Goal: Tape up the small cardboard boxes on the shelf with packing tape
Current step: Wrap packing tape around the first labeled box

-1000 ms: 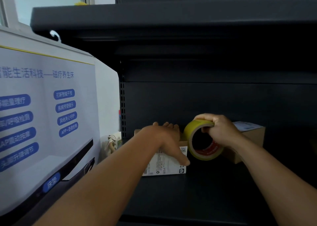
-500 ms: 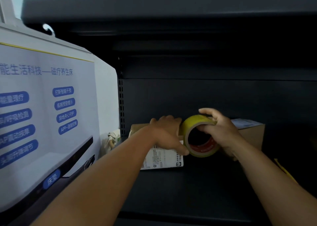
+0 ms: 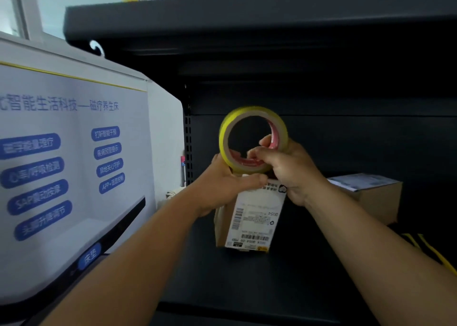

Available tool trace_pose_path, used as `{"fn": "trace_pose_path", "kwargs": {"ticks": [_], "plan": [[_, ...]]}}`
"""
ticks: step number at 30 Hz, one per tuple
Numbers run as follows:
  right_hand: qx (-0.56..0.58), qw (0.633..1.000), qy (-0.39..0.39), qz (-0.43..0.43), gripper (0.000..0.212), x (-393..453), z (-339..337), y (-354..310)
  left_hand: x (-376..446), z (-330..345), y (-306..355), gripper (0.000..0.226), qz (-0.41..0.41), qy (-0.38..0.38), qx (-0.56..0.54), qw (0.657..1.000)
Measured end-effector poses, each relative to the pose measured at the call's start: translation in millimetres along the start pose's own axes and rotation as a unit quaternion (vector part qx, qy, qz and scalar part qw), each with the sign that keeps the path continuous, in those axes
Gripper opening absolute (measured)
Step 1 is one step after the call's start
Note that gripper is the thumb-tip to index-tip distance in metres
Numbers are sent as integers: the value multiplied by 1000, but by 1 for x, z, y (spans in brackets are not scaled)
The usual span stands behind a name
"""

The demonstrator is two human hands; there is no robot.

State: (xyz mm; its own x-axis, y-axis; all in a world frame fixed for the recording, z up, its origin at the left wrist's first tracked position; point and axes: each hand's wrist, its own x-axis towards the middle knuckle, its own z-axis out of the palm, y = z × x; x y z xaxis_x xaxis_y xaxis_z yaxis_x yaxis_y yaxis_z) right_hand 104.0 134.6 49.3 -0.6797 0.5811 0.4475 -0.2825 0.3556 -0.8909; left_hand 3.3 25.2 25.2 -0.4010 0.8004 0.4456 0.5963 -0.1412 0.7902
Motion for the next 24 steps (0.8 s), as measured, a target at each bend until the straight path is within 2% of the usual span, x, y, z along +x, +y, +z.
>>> {"fn": "trace_pose_path", "kwargs": {"ticks": [3,6,9,11,13,17,21,23,24], "plan": [[67,998,-4,16,11,4,-5,-6,-8,-11,-9,86,-56,8,20,998],[102,994,23,20,19,11,-20,-6,-17,-18,-12,108,-87,22,40,995],[81,994,71,16,22,18,-36,-6,-24,-24,-12,107,-81,15,28,996],[28,993,110,15,23,19,-50,-4,-25,-30,-15,106,-90,14,30,995],[-28,994,108,8,29,15,-61,1,-25,-35,-17,100,-90,4,49,995],[-62,995,81,22,36,5,-61,20,-23,-39,-15,100,-97,-26,77,992],[-138,988,65,5,31,0,-53,34,-21,-45,-6,113,-111,-66,209,969],[-168,984,59,-4,31,-1,-52,33,-16,-47,5,105,-114,-105,294,943],[-179,982,55,-10,30,-1,-53,31,-13,-48,11,92,-106,-133,338,926]]}}
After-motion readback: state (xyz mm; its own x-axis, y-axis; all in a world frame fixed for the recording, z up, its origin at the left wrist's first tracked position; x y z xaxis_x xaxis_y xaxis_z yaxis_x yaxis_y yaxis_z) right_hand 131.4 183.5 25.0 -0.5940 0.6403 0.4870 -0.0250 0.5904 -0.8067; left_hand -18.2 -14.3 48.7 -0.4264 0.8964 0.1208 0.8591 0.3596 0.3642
